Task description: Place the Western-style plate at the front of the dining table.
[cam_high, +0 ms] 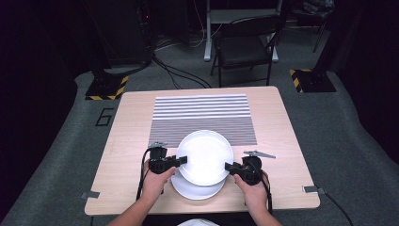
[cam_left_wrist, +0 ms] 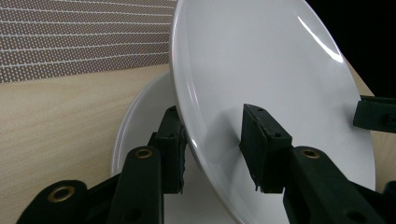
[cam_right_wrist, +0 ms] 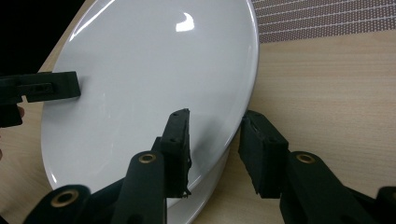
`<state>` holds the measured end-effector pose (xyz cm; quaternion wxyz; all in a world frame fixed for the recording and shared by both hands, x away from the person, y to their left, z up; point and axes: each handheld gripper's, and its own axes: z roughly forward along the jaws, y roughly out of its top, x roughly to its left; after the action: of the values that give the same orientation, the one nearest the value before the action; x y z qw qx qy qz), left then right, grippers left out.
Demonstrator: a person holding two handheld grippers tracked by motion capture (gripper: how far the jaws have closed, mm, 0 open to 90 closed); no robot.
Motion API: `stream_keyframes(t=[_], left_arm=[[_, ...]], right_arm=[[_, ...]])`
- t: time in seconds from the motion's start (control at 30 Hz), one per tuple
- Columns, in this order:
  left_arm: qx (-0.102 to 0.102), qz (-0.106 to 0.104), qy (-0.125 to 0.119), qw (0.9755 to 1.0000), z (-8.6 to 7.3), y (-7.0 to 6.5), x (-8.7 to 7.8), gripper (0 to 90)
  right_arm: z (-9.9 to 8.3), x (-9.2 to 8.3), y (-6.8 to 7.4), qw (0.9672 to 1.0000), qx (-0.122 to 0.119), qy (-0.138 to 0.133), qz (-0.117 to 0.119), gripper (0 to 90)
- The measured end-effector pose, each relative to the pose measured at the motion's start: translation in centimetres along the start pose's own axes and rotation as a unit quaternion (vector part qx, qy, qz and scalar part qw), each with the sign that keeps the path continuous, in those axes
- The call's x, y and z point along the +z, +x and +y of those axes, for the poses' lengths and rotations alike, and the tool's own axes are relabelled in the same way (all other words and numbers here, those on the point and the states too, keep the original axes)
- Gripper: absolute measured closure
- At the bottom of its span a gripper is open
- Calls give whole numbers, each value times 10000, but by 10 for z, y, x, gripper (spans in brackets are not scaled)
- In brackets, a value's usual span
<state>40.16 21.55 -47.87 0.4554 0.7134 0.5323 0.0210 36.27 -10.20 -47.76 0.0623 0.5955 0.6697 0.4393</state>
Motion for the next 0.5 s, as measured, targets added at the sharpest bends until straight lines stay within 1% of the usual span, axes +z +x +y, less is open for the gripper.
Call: stream_keyframes(t=[0.03, 0.13, 0.2, 0.33, 0.5], left_arm=[[41, 12, 1, 10000, 0, 1, 0, 608], [-1, 12, -21, 10000, 1, 2, -1, 609], [20, 32, -7, 10000, 0, 3, 0, 608], [22, 56, 24, 10000, -2, 3, 1, 617], [8, 59, -8, 10000, -1, 4, 1, 618]], right_arm=[[0, 0, 0, 10000, 15, 6, 7, 641], [1, 1, 0, 10000, 69, 35, 43, 683], [1, 2, -1, 10000, 51, 29, 8, 695], [3, 2, -1, 9999, 114, 33, -59, 734], [3, 1, 0, 9999, 107, 5, -61, 742]])
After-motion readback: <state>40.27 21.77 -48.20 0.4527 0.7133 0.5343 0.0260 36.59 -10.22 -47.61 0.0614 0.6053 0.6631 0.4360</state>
